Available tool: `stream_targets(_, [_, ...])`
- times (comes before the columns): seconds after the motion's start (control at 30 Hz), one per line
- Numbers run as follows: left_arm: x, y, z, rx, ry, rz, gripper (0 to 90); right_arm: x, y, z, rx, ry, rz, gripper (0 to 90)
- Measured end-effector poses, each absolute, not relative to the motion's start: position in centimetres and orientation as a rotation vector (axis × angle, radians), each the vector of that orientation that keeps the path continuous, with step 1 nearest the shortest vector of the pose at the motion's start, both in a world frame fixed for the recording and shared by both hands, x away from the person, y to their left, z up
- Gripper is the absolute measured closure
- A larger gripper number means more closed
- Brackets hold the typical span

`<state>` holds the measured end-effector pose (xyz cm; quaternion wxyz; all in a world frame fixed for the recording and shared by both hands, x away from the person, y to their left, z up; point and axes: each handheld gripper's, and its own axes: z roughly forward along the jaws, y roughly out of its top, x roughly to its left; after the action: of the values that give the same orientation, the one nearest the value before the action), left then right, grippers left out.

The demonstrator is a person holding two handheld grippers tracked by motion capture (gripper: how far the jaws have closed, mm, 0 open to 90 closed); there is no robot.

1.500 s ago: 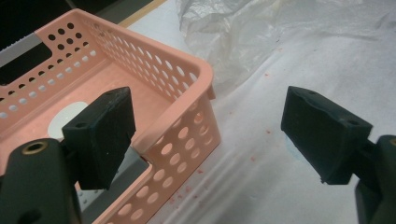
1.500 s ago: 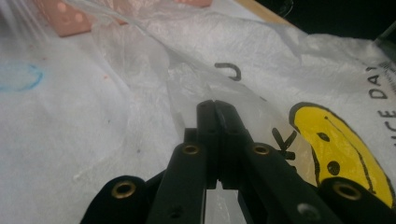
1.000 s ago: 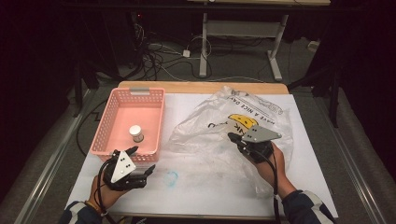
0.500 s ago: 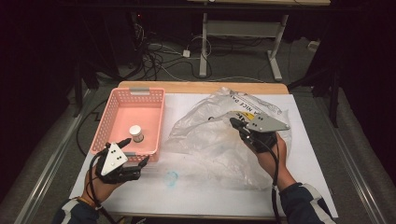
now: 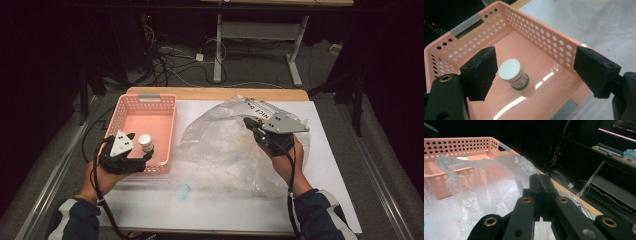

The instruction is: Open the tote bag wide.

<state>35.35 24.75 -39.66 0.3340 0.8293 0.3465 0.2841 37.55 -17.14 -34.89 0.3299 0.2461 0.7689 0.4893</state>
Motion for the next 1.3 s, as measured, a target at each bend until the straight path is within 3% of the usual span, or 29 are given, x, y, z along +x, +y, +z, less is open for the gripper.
stream_targets(0.23, [40.2,24.6,-40.3,2.341,0.965,0.663,19.1,37.6,-16.9,-35.2,0.620,2.043,1.282,90.0])
stream_targets(0.53, [44.8,24.2,-42.3,2.573,1.064,0.415,37.2,37.6,-17.0,-35.6,0.604,2.070,1.269,90.0])
stream_targets(0.77, [45.6,25.0,-42.8,2.553,1.062,0.352,47.2,37.5,-17.4,-35.7,0.609,2.065,1.265,90.0])
stream_targets(1.07, [45.3,25.2,-42.6,2.571,1.050,0.405,48.1,37.6,-17.5,-34.7,0.615,2.021,1.284,90.0])
stream_targets(1.3, [43.9,26.1,-41.0,2.441,1.032,0.512,48.2,37.8,-17.3,-34.8,0.624,2.025,1.285,90.0])
